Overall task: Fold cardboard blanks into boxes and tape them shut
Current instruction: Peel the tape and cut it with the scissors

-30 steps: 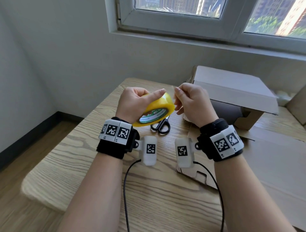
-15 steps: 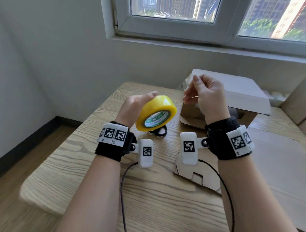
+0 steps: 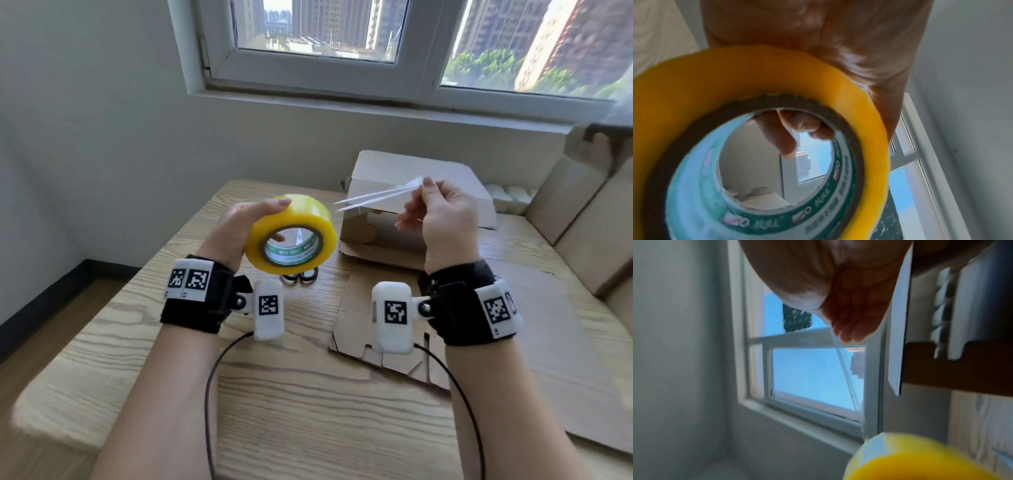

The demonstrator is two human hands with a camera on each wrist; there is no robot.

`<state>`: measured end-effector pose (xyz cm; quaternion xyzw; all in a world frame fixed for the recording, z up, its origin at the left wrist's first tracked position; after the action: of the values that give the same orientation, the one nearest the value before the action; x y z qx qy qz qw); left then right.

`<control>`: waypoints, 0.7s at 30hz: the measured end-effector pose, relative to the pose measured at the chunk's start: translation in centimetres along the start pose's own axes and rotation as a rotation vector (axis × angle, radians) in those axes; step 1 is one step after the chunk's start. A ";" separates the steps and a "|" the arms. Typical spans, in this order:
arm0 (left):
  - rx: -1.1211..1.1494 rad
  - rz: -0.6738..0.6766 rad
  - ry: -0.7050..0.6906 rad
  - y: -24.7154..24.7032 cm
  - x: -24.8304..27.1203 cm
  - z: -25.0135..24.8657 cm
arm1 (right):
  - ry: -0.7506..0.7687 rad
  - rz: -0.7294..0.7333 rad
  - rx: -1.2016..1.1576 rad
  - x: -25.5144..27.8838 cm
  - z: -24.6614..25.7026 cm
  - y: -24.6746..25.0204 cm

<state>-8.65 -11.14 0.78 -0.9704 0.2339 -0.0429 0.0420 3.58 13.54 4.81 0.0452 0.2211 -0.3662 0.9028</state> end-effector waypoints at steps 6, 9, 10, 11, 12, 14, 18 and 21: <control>0.412 0.148 0.054 -2.6 0.2 0.5 | -0.064 -0.160 0.010 1.2 -1.5 9.3; 0.369 0.112 0.258 -4.8 0.2 2.3 | -0.089 -0.177 -0.057 1.7 -1.7 10.8; 0.402 0.110 0.317 -5.3 0.2 2.8 | -0.092 -0.184 -0.081 1.7 -1.7 11.2; 0.454 0.124 0.366 -5.9 0.3 3.1 | -0.089 -0.190 -0.097 1.7 -1.7 11.7; 0.517 0.158 0.403 -6.4 0.4 3.1 | -0.085 -0.187 -0.113 1.7 -1.9 12.0; 0.662 0.292 0.445 -7.8 0.6 2.8 | -0.088 -0.185 -0.205 1.7 -2.2 12.4; 0.895 0.438 0.332 -9.8 0.8 1.8 | -0.213 -0.223 -0.520 1.8 -4.3 12.7; 1.031 0.409 0.206 -10.4 1.0 1.8 | -0.289 -0.226 -0.734 1.9 -5.2 12.1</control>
<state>-2.88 -2.25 0.13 -0.7501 0.3689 -0.2372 0.4950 11.13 22.35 -1.63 -0.3566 0.2115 -0.3623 0.8348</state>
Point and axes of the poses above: each hand's wrist, its own x-axis away from the middle knuckle, its own y-axis out of the back of the hand, z = x × y, the point moved 7 cm from there along -x, towards the middle knuckle, and after that the axes turned 8 degrees about y, right-handed, at the moved point
